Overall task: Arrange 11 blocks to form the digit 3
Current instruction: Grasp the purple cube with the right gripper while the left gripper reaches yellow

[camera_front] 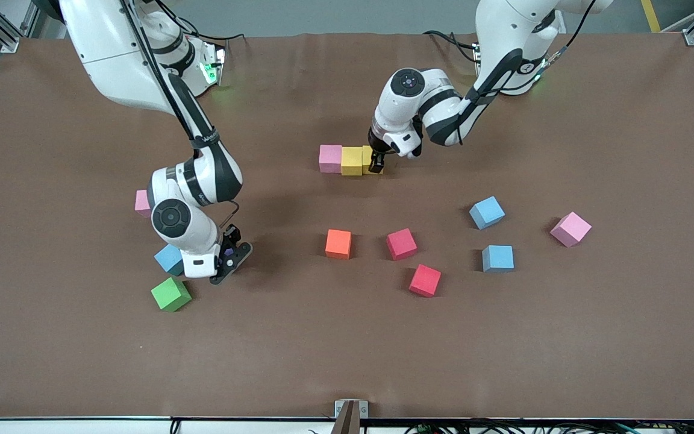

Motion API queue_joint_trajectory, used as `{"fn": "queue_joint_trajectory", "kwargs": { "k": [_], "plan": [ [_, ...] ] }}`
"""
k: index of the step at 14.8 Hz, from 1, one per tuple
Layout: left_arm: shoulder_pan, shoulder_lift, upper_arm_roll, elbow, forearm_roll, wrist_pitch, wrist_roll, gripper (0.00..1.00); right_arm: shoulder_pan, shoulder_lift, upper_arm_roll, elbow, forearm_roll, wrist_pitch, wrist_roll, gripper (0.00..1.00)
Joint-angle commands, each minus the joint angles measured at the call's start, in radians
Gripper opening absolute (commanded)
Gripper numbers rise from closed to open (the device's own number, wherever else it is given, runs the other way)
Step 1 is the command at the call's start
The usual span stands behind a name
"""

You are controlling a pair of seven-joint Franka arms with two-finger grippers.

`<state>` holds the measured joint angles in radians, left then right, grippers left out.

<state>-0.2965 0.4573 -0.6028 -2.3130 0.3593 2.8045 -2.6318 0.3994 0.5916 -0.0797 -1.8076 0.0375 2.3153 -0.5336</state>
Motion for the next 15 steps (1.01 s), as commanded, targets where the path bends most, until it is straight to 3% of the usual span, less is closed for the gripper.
{"fn": "queue_joint_trajectory", "kwargs": {
  "k": [1,9,15],
  "plan": [
    [0.002,0.0,0.0,0.009,0.021,0.009,-0.004,1.0,0.047,-0.047,0.011,-0.001,0.009,-0.083,0.166,0.28],
    [0.017,-0.109,-0.049,0.006,0.029,-0.121,-0.016,1.0,0.292,-0.134,0.011,-0.085,0.064,-0.094,0.812,0.28],
    [0.026,-0.209,-0.061,0.039,0.023,-0.275,-0.002,1.0,0.43,-0.138,0.011,-0.203,0.125,0.096,1.089,0.28]
  ]
}}
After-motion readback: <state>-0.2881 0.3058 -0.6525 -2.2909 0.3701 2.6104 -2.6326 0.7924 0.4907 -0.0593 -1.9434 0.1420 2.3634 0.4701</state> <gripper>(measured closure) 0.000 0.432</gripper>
